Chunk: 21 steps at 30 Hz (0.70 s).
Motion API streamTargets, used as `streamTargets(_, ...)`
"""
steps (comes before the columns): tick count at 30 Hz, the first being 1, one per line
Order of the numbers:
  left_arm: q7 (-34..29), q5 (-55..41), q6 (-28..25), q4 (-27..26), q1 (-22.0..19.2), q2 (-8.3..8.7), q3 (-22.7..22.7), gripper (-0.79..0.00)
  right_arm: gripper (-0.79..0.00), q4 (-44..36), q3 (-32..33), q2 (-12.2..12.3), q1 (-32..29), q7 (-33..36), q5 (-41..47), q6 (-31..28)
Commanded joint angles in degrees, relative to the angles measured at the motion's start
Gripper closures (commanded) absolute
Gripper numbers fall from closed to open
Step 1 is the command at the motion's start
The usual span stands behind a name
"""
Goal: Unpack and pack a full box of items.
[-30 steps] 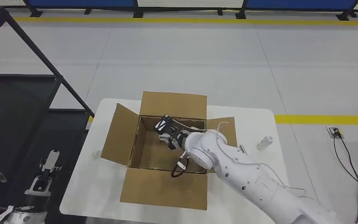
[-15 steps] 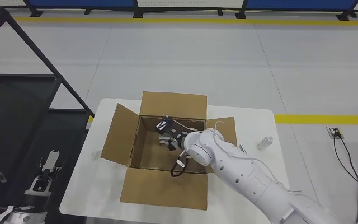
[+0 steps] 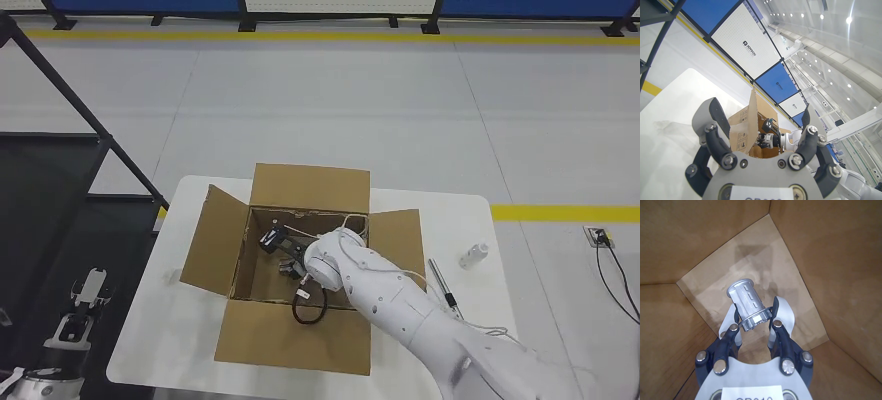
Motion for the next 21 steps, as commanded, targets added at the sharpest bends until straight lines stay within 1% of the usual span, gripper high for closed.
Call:
streamTargets(1,0.00,0.00,0.00,0.00,0.00,0.00,0.00,-0.785,-0.385,2.19,-0.28,-1.35,0.17,-0.48,-0.01,-0.23)
streamTargets(2,0.00,0.00,0.00,0.00,0.00,0.00,0.00,-0.785,-0.585,3.08,-0.33,-1.87,0.28,-0.72,0.00,-0.37)
streamTargets(3,0.00,0.00,0.00,0.00,0.00,0.00,0.00,-0.785,-0.705,3.87,-0.30,-2.32,0.38,-1.11,0.01,-0.52)
streamTargets(4,0.00,0.00,0.00,0.00,0.00,0.00,0.00,-0.785,-0.760,4.56,-0.27,-2.72,0.48,-1.53,-0.06,-0.67)
streamTargets(5,0.00,0.00,0.00,0.00,0.00,0.00,0.00,-0.785,-0.785,5.15,-0.20,-3.06,0.54,-1.97,-0.08,-0.90)
streamTargets(10,0.00,0.00,0.00,0.00,0.00,0.00,0.00,-0.785,-0.785,7.19,0.19,-4.24,0.79,-3.40,-0.99,-0.42)
streamTargets(14,0.00,0.00,0.00,0.00,0.00,0.00,0.00,-0.785,-0.785,7.65,0.68,-4.69,0.67,-4.23,-1.81,0.47)
streamTargets(17,0.00,0.00,0.00,0.00,0.00,0.00,0.00,-0.785,-0.785,6.99,1.14,-4.67,0.63,-5.14,-2.86,1.24)
streamTargets(21,0.00,0.00,0.00,0.00,0.00,0.00,0.00,-0.785,-0.785,4.85,2.06,-3.98,0.20,-6.37,-4.44,1.66)
